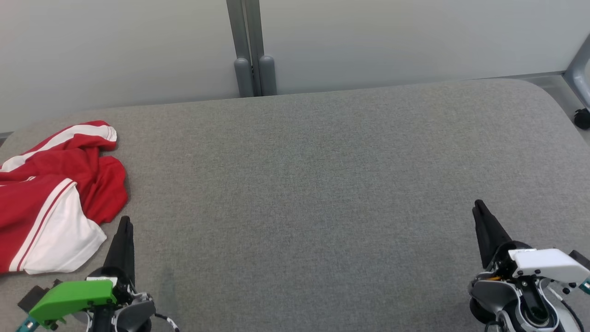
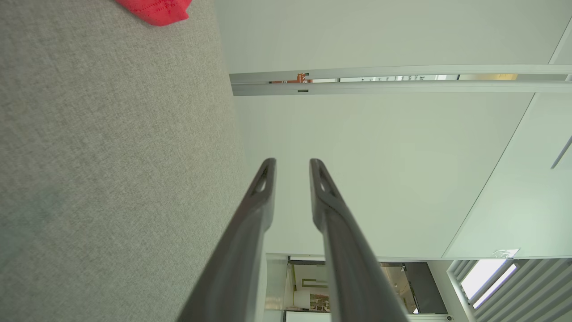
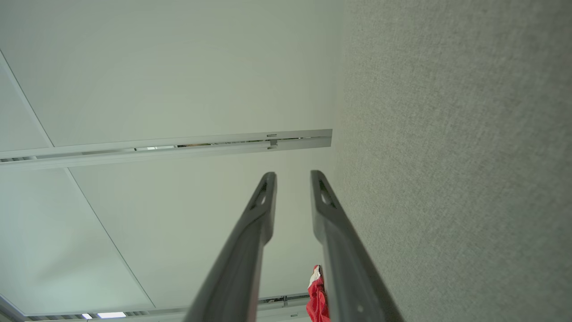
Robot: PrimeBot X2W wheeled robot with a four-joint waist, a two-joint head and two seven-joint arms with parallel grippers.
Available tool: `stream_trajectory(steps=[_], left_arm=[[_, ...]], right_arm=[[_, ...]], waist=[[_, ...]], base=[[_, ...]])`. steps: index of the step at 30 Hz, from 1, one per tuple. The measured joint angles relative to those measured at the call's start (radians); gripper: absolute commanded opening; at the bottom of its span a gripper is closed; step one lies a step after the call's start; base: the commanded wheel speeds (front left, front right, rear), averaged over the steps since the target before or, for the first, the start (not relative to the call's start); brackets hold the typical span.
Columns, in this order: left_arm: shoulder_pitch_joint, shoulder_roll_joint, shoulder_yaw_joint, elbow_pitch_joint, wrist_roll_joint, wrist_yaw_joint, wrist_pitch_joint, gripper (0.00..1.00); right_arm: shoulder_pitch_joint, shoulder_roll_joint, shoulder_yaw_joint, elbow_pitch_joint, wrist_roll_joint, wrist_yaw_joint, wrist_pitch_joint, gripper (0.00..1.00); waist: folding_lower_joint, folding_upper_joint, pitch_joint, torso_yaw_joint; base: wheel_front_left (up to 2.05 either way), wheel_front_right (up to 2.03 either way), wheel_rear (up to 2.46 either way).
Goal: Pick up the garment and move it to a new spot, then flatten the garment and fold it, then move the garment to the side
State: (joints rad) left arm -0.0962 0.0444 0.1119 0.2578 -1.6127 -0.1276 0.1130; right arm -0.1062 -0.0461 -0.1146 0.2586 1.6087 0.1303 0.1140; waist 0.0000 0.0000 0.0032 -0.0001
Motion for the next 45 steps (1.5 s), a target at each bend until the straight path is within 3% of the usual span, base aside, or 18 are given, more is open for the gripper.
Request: stream_trajectory(steps=[10,19,29,45], left_arm=[[0.028,-0.005,-0.019,0.014,0.008,0.001,-0.037,1.00],[0.028,-0.005,-0.026,-0.010,0.096,0.001,-0.080,1.00],[0.028,-0.005,-0.030,-0.037,0.278,0.001,-0.120,1.00],[0.029,-0.004,-0.057,-0.085,0.629,0.040,-0.177,1.00]], right_arm=[[0.022,0.005,0.041,0.001,-0.016,0.000,-0.031,1.00],[0.017,-0.006,0.098,-0.032,-0.058,0.000,-0.078,1.00],[0.005,-0.008,0.133,-0.068,-0.186,0.000,-0.120,1.00],[-0.011,-0.010,0.189,-0.082,-0.523,0.000,-0.178,1.00]], waist=[[0.0000,0.0000,0.001,0.001],[0.0000,0.0000,0.001,0.003],[0.0000,0.0000,0.001,0.005],[0.0000,0.0000,0.004,0.009]], base=[[0.00,0.00,0.00],[0.00,0.00,0.00],[0.00,0.00,0.00],[0.00,0.00,0.00]])
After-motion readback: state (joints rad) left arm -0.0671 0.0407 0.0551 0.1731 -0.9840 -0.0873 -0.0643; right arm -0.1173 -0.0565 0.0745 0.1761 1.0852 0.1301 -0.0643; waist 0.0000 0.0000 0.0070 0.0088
